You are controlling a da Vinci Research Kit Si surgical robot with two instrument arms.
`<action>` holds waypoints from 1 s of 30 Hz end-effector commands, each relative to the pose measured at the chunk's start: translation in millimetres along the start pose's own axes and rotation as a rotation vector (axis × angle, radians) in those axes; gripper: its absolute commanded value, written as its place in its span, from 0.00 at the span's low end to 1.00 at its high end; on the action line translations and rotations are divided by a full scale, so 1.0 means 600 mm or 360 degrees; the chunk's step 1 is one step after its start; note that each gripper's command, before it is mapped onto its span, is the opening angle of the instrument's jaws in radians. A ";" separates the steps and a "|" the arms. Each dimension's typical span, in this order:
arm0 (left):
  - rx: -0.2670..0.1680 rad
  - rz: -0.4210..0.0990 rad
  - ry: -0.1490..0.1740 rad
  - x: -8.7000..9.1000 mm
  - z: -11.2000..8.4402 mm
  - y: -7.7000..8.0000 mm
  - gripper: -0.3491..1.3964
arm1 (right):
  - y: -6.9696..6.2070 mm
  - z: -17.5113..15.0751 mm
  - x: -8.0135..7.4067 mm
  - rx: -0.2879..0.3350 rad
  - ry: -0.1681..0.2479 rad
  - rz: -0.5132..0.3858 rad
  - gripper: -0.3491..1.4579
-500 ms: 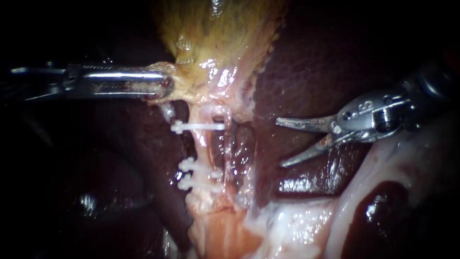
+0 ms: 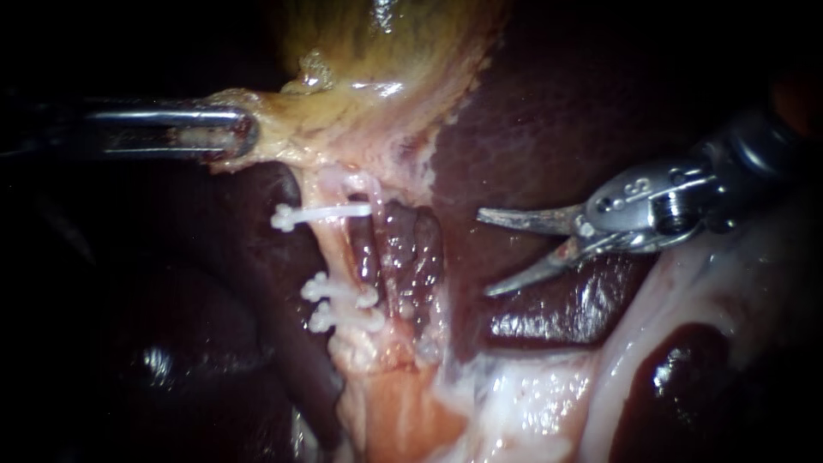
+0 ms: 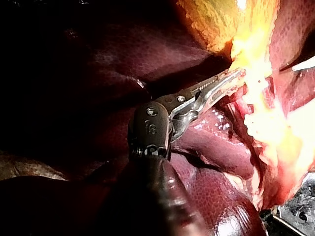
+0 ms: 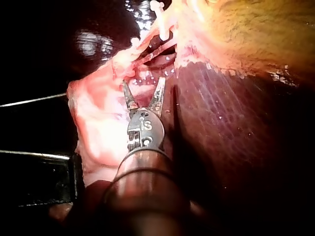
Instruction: Go to the cutting position left tube
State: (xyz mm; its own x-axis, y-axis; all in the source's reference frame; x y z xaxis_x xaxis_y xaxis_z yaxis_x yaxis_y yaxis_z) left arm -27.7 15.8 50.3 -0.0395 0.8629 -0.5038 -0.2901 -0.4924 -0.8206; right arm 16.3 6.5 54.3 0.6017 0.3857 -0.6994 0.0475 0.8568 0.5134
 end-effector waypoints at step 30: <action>0.0007 0.0001 0.0005 -0.0004 0.0012 0.0004 0.00 | 0.0040 0.0232 0.0002 0.0207 0.0059 0.0208 0.98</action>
State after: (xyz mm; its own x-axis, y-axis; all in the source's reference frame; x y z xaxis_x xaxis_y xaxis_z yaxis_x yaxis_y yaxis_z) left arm -28.4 15.6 50.4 -0.0366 0.8622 -0.5053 -0.2942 -0.4925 -0.8191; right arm 28.1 3.9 62.6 0.5778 0.5080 -0.6388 0.0777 0.7449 0.6627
